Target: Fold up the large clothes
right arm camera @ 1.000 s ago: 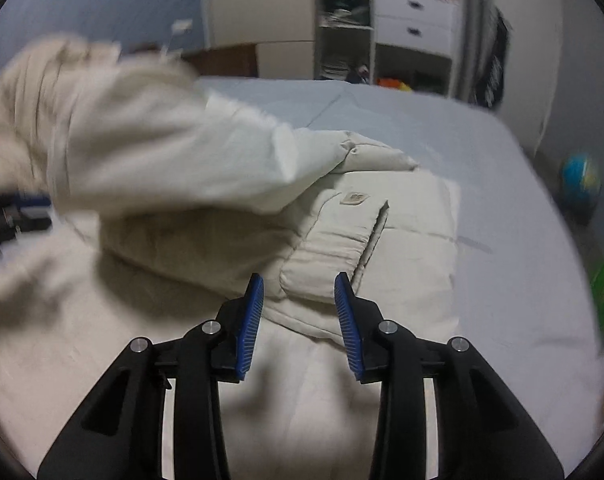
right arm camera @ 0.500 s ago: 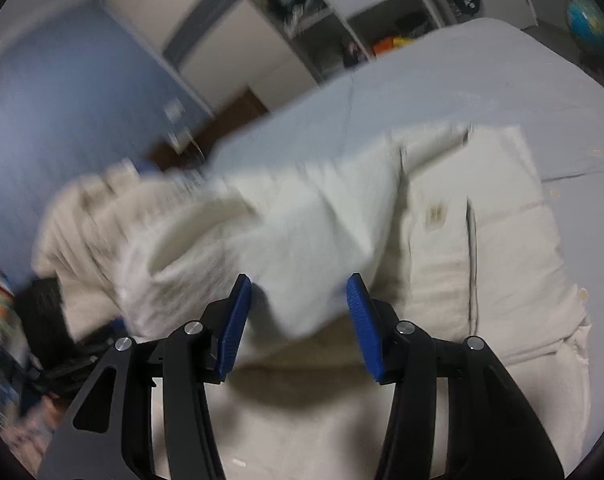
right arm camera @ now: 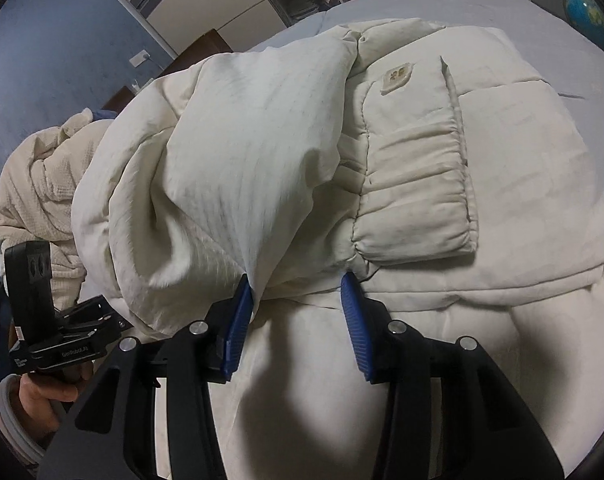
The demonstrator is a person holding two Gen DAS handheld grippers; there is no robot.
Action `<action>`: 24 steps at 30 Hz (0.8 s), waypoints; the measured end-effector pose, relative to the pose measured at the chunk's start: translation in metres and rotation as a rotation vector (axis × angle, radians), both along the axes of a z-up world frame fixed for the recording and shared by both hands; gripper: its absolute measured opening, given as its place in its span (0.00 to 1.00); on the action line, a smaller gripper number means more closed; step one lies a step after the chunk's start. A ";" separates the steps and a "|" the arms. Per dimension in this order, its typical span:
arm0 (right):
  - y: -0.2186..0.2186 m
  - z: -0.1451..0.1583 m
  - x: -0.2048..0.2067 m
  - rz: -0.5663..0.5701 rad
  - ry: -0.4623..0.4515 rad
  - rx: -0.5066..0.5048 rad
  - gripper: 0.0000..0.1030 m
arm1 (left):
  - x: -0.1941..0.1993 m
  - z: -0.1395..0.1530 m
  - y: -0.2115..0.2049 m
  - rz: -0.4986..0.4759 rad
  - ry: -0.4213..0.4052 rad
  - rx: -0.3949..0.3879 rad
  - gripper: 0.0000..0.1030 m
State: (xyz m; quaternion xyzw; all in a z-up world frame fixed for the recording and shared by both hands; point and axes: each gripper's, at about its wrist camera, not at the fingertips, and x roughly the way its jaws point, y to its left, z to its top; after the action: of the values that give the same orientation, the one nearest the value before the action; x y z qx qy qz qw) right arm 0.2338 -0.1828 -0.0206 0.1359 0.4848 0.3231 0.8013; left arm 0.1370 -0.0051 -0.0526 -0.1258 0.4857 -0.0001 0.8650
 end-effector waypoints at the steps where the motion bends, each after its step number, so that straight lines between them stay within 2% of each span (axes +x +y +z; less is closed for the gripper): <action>1: 0.000 -0.002 0.001 0.000 0.007 0.005 0.39 | -0.004 0.001 0.001 0.002 0.002 -0.008 0.60; 3: -0.007 -0.002 -0.003 0.001 0.035 0.026 0.41 | -0.009 0.004 0.005 -0.006 0.007 -0.015 0.60; 6: -0.026 0.006 -0.009 0.017 0.068 0.046 0.43 | -0.026 0.015 0.007 -0.026 0.019 0.014 0.63; 8: -0.038 0.013 -0.013 0.024 0.073 0.004 0.44 | -0.040 0.026 0.015 -0.025 0.029 0.039 0.68; 9: -0.048 0.019 -0.016 0.024 0.079 -0.010 0.45 | -0.047 0.031 0.021 -0.019 0.038 0.047 0.69; 11: -0.067 0.028 -0.020 0.016 0.093 -0.018 0.53 | -0.065 0.041 0.039 0.016 0.057 0.078 0.74; 13: -0.095 0.038 -0.024 -0.012 0.098 -0.028 0.55 | -0.084 0.047 0.060 0.066 0.069 0.082 0.77; 17: -0.147 0.043 -0.032 -0.068 0.128 -0.042 0.57 | -0.120 0.045 0.101 0.165 0.117 0.028 0.79; 19: -0.170 0.040 -0.035 -0.105 0.151 -0.053 0.57 | -0.135 0.040 0.121 0.212 0.153 -0.027 0.79; 22: -0.205 0.025 -0.033 -0.174 0.248 -0.013 0.57 | -0.142 0.027 0.138 0.246 0.222 -0.119 0.79; 24: -0.223 0.018 -0.036 -0.215 0.269 -0.003 0.57 | -0.137 0.022 0.137 0.247 0.253 -0.168 0.79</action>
State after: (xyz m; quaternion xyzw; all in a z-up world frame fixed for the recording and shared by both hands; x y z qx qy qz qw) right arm 0.1976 -0.4054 -0.0021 0.2278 0.5710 0.2136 0.7592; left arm -0.0001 0.1318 -0.0310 -0.2554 0.5696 0.0812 0.7770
